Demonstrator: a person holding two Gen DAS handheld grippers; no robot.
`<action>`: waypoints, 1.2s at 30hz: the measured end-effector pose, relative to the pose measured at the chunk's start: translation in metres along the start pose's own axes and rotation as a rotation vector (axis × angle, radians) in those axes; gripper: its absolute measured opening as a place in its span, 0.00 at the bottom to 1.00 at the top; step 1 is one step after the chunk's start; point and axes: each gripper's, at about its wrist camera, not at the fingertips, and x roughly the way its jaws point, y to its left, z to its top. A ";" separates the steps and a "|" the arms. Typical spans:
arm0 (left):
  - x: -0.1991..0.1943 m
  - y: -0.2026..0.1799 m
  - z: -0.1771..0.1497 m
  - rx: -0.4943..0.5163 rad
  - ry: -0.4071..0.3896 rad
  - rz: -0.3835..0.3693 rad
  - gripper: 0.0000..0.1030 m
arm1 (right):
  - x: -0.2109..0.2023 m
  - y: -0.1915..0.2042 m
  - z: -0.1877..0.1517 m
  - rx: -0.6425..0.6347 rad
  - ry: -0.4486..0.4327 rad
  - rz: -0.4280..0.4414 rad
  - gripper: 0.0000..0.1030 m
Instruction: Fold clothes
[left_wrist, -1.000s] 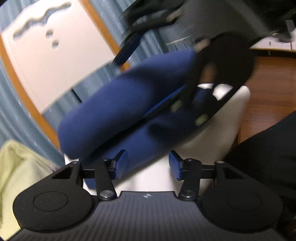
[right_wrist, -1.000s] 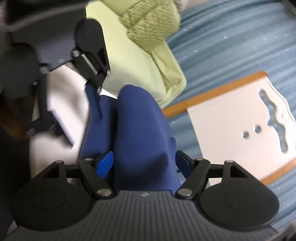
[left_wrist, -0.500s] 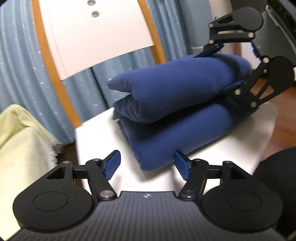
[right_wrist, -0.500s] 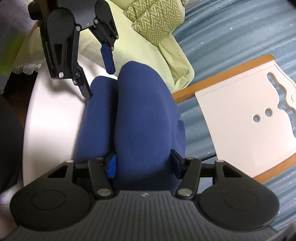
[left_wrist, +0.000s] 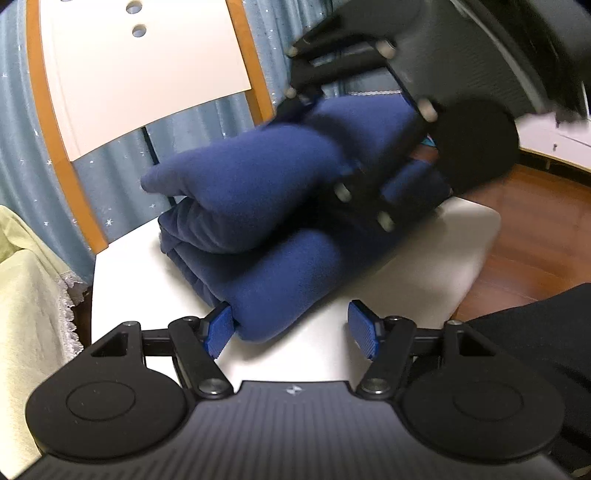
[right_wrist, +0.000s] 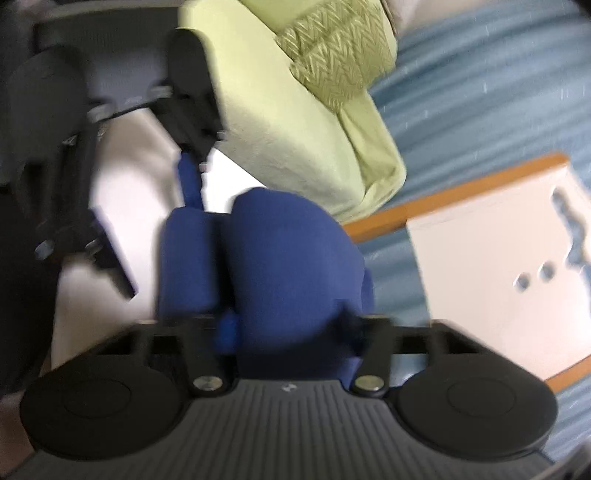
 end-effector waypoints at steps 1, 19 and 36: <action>0.000 0.000 0.000 -0.004 -0.002 0.000 0.64 | 0.000 0.000 0.000 0.005 -0.001 -0.002 0.35; 0.008 -0.005 0.010 -0.002 0.018 0.024 0.64 | 0.016 -0.004 0.001 0.125 0.002 -0.016 0.48; -0.047 0.001 0.077 0.040 -0.167 0.228 0.65 | -0.106 -0.041 -0.124 0.723 -0.154 -0.165 0.58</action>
